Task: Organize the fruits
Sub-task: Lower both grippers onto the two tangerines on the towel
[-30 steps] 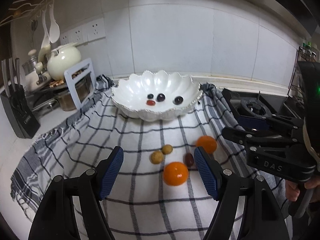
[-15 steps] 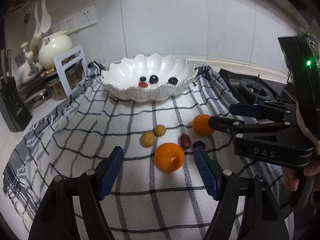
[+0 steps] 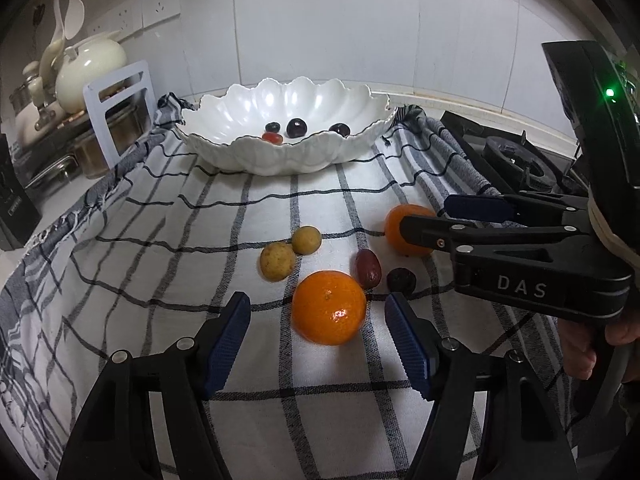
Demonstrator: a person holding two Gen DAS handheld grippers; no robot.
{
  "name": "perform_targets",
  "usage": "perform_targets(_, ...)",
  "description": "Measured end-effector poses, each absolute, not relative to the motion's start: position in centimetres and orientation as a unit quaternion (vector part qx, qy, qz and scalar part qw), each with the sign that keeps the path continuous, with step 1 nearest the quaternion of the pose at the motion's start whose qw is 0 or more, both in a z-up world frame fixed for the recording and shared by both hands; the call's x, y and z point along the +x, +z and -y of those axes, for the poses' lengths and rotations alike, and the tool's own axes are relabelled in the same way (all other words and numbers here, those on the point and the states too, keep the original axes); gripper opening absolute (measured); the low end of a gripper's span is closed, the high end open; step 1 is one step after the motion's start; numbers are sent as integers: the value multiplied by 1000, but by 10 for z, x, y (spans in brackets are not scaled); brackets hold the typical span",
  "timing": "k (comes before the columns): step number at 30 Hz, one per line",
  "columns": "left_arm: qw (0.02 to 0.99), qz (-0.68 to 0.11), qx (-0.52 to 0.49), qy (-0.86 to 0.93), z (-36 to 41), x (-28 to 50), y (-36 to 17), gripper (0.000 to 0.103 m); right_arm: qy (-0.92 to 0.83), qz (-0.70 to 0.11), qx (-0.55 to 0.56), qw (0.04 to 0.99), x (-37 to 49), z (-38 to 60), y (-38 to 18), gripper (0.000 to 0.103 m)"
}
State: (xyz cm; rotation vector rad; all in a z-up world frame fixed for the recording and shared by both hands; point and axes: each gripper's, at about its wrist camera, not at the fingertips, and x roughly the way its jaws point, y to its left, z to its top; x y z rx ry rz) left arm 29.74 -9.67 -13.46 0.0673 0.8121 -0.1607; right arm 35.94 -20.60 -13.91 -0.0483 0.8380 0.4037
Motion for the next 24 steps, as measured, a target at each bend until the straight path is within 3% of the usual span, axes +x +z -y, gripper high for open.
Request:
perform_targets(15, 903, -416, 30, -106, 96, 312, -148, 52, 194, -427, -14, 883, 372, 199, -154, 53)
perform_targets(24, 898, -421, 25, -123, 97, 315, -150, 43, 185, -426, -9, 886, 370, 201, -155, 47)
